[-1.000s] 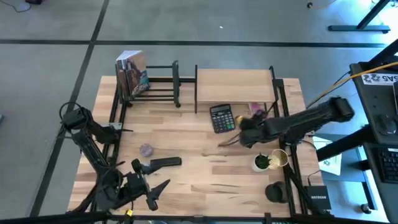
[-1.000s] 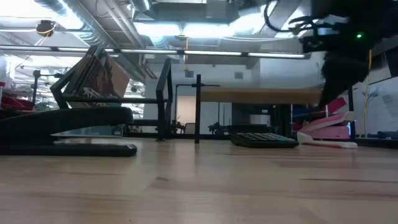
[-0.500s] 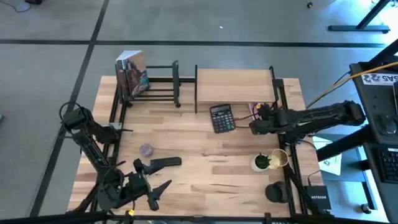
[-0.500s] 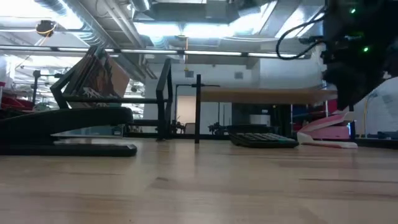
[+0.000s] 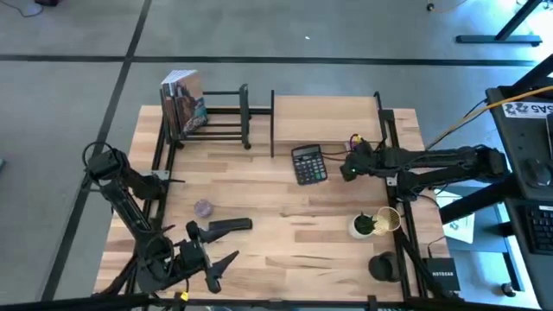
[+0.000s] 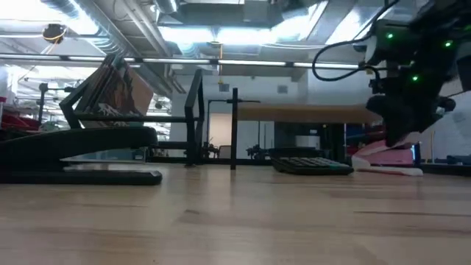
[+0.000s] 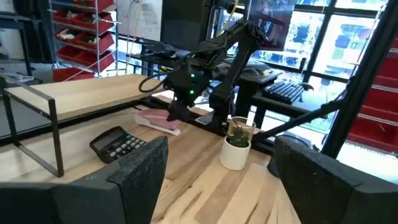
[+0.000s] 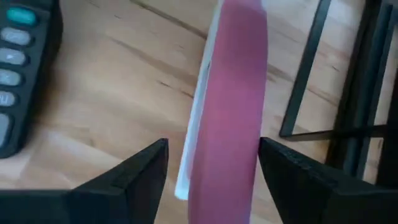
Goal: Stock shelves
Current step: Remove the pink stapler from under the shelf
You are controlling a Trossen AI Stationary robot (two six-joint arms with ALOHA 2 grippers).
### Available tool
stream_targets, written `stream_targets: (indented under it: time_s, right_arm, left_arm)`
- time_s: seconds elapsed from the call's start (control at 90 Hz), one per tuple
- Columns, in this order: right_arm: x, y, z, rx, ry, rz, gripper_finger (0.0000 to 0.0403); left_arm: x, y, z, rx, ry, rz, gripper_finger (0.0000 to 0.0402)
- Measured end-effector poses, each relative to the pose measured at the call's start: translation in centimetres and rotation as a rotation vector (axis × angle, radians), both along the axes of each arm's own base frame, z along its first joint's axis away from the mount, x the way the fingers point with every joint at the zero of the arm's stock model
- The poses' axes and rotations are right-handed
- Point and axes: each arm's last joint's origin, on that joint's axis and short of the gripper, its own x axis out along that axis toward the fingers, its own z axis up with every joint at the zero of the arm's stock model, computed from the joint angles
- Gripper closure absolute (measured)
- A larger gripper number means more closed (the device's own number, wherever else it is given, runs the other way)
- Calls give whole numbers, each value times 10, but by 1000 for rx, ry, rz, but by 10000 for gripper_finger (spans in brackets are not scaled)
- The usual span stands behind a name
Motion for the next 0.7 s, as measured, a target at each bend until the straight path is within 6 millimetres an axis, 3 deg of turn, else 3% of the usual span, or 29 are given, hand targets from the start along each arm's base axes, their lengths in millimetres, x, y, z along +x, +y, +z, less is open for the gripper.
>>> stream_targets:
  time_s: [0.344, 0.7]
  right_arm:
    - [-1, -2, -1, 42, 9, 12, 293]
    - [4, 3, 9, 215, -6, 131, 293]
  left_arm:
    - [0, 0, 0, -2, -1, 0, 126]
    - [0, 0, 0, 1, 1, 1, 126]
